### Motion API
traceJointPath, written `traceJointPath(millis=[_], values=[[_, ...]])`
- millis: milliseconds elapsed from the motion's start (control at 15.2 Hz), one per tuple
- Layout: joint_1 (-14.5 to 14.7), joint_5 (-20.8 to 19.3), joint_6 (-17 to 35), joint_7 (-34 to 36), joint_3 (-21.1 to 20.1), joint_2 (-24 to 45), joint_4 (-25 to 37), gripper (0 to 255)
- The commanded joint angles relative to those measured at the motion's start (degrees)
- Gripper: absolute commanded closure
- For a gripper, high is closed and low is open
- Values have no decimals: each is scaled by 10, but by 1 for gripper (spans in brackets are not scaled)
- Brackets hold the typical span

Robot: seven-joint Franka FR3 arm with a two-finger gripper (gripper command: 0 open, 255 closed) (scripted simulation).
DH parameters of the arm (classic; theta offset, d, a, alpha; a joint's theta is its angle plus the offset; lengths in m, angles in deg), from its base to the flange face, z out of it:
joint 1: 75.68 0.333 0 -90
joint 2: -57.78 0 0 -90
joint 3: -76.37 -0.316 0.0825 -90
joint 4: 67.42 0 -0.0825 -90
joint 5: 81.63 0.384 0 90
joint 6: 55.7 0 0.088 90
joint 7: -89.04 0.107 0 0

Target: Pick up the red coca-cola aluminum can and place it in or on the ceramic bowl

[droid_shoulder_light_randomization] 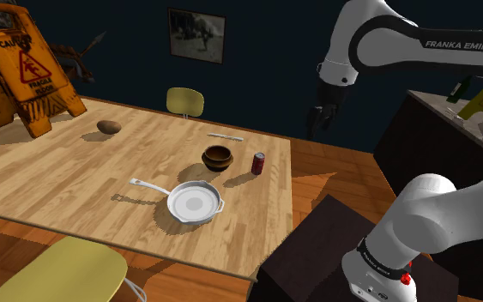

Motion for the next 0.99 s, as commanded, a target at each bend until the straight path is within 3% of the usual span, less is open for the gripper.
traceJointPath(millis=[0, 462, 924], values=[[0, 0, 0, 0, 0, 0, 0, 0], [-14, -17, 136, -39, 33, 112, -19, 0], [-23, -20, 259, -80, 64, 254, 4, 0]])
